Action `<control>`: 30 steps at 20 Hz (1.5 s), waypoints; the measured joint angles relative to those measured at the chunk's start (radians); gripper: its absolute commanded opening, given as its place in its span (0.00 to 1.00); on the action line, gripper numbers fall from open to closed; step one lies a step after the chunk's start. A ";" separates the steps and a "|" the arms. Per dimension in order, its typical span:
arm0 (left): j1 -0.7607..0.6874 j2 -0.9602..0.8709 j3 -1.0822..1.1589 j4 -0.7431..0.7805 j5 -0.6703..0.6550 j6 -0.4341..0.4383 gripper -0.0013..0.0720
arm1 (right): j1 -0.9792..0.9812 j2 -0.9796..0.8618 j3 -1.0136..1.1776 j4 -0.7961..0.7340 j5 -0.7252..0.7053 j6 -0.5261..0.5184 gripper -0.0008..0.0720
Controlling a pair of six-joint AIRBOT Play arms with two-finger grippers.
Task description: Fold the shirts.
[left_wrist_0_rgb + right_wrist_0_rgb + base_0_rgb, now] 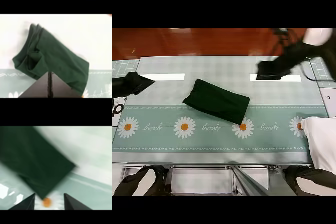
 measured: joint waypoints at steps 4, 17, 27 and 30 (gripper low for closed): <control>-0.021 0.097 -0.072 -0.008 -0.017 -0.001 0.04 | -0.099 0.269 -0.481 -0.096 -0.256 0.149 0.59; -0.158 0.122 -0.230 -0.011 0.038 0.002 0.04 | -0.130 -0.140 -0.757 0.908 -0.526 -0.384 0.58; -0.162 0.118 -0.234 -0.011 0.076 0.002 0.04 | 0.033 -0.319 -0.494 0.921 -0.452 -0.413 0.04; -0.162 0.118 -0.234 -0.011 0.080 0.002 0.04 | 0.059 -0.315 -0.349 0.867 -0.388 -0.398 0.04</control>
